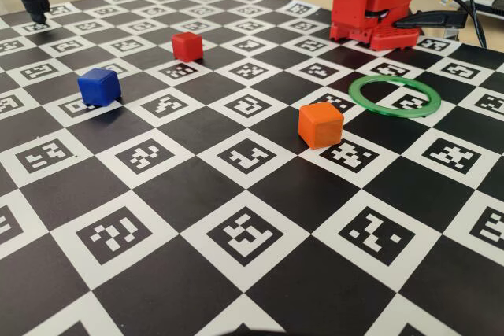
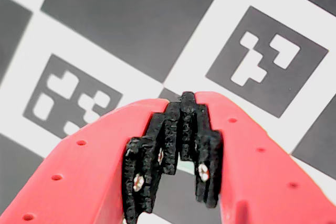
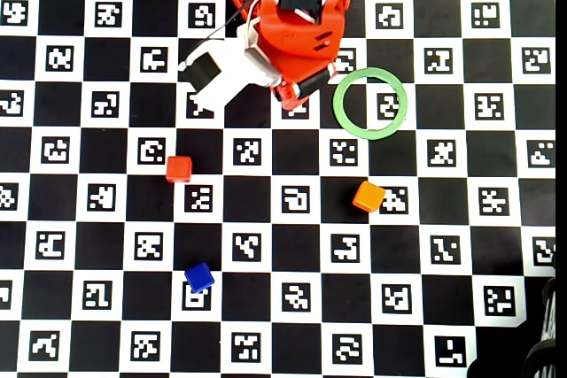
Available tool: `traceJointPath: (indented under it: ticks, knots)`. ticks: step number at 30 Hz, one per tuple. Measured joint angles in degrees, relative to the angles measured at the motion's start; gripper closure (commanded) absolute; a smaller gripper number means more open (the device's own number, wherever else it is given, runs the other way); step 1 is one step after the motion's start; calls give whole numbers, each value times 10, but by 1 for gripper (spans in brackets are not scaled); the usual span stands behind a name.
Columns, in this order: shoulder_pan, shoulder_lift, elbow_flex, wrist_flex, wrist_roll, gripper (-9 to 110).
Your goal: Grab the red cube then put it in the green circle then put the blue cube on top and finally the orange cube on top
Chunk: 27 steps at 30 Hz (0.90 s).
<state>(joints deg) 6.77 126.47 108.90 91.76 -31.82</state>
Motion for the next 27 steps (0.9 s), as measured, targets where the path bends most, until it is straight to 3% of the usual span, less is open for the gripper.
traceJointPath:
  ticks: [12, 27]
  knots:
    - [137, -158, -195, 60, 20, 107]
    - [199, -306, -293, 24, 36, 107]
